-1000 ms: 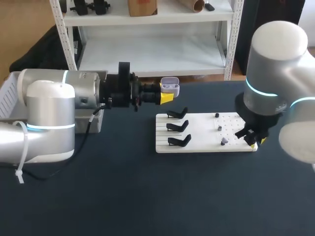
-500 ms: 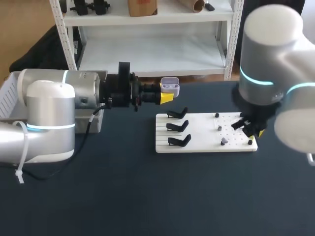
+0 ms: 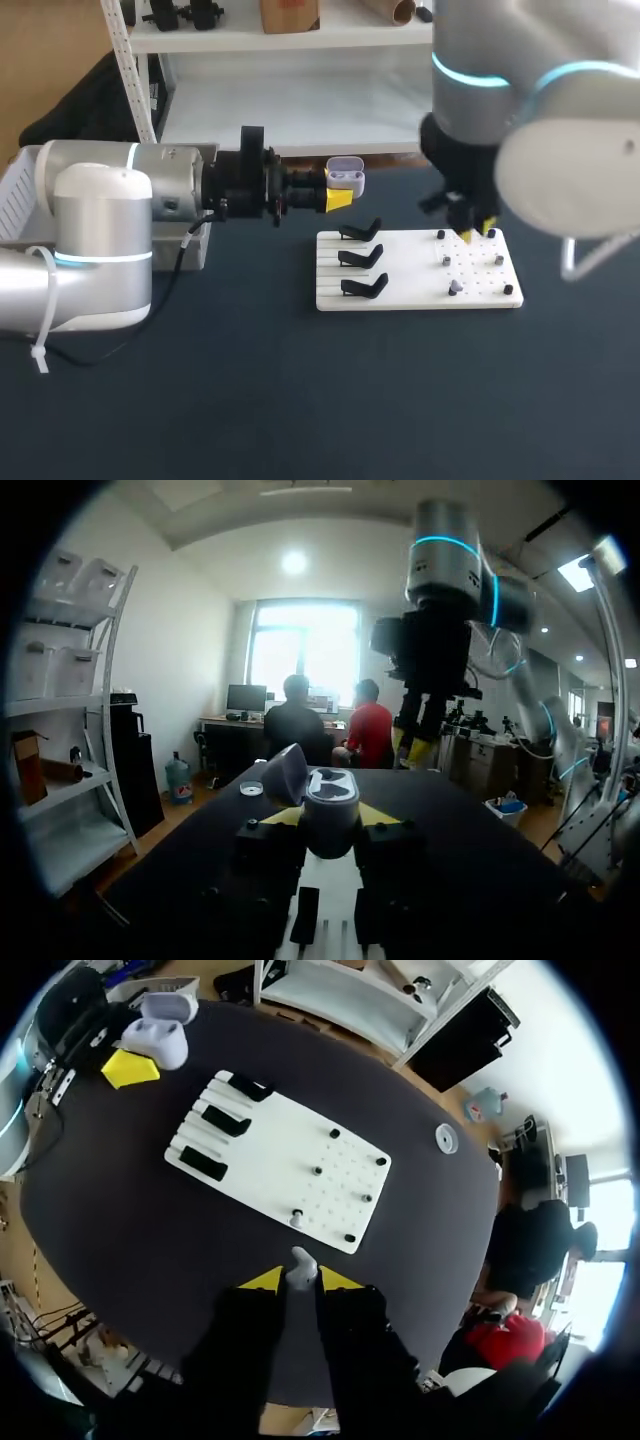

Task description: Pick up each earbud case from the left stands, insert the matching earbuds, close the lid, and place the case in the box.

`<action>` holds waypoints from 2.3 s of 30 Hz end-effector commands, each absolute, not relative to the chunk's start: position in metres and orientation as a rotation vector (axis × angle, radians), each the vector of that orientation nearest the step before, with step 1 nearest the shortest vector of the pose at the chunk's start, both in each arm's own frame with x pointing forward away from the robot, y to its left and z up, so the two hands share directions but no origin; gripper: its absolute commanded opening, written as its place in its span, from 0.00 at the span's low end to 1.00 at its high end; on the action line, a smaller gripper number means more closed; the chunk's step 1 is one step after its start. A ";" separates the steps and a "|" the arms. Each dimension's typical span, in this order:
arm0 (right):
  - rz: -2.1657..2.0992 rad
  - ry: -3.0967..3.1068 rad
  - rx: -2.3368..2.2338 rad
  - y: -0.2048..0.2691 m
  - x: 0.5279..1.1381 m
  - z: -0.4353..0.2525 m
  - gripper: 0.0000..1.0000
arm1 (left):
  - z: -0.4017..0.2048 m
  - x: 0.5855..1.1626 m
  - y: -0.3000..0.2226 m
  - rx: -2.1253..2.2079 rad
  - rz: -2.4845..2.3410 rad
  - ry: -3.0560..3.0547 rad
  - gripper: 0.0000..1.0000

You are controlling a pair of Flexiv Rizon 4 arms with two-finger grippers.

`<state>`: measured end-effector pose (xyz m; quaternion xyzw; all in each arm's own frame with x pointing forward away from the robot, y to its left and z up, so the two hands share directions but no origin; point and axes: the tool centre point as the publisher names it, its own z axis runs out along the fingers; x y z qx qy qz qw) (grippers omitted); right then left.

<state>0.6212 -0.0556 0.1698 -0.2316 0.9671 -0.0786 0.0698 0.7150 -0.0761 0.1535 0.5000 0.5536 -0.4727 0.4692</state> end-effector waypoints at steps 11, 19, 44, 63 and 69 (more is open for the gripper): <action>-0.232 2.851 -0.905 -0.001 0.639 0.223 0.00 | 0.153 0.715 -0.076 1.223 -1.158 1.355 0.00; -0.221 2.827 -0.909 0.002 0.641 0.226 0.00 | 0.153 0.715 -0.076 1.223 -1.158 1.355 0.00; -0.345 3.015 0.172 0.086 0.654 0.237 0.00 | 0.153 0.715 -0.076 1.223 -1.158 1.355 0.00; -0.223 2.960 0.431 0.081 0.655 0.243 0.00 | 0.153 0.715 -0.076 1.223 -1.158 1.355 0.00; -0.232 2.952 0.475 0.083 0.656 0.238 0.00 | 0.153 0.715 -0.076 1.223 -1.158 1.355 0.00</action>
